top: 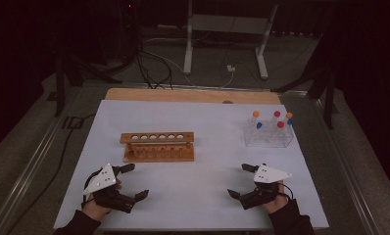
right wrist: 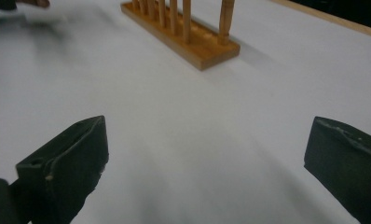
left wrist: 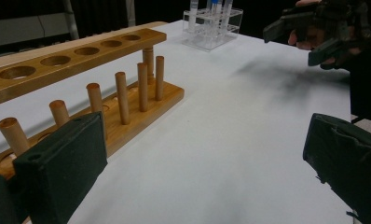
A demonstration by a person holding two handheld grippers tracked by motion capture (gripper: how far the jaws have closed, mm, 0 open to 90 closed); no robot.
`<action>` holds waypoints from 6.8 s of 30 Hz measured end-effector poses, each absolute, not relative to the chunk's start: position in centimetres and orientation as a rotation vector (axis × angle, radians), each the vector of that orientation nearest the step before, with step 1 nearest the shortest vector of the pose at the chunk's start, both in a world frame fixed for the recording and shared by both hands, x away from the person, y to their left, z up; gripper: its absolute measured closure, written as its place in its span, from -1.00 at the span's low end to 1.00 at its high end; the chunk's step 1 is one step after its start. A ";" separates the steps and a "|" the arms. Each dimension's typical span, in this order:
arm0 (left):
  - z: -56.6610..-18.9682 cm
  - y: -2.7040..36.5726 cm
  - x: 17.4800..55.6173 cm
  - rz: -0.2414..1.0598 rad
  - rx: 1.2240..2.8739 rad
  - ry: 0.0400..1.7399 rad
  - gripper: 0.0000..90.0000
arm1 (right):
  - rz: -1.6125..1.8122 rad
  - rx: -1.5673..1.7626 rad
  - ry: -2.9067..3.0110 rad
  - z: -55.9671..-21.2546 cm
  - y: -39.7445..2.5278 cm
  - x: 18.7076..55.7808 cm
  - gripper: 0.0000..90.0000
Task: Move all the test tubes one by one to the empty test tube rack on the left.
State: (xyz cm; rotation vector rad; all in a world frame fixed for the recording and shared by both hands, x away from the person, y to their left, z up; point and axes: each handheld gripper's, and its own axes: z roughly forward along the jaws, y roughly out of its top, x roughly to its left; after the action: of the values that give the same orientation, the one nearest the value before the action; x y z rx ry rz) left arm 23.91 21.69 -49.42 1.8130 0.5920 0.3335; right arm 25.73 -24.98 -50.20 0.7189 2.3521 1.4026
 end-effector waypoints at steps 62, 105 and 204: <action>-49.2 21.9 23.8 0.317 1.778 0.609 -0.99 | 1.297 1.022 1.805 -40.0 -33.1 30.3 -1.00; -49.3 21.8 23.8 0.305 1.779 0.608 -0.99 | 1.015 1.510 1.664 -46.4 -39.2 37.6 0.12; -43.2 15.4 26.0 0.111 1.788 0.502 -0.99 | 1.353 0.801 2.316 -43.1 -19.8 29.6 0.71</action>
State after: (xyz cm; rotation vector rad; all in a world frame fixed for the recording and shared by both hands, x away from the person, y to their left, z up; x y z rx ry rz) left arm 25.99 15.36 -43.17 1.7878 0.5017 0.1109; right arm 29.58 -19.80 -43.08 0.8009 2.3157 1.3534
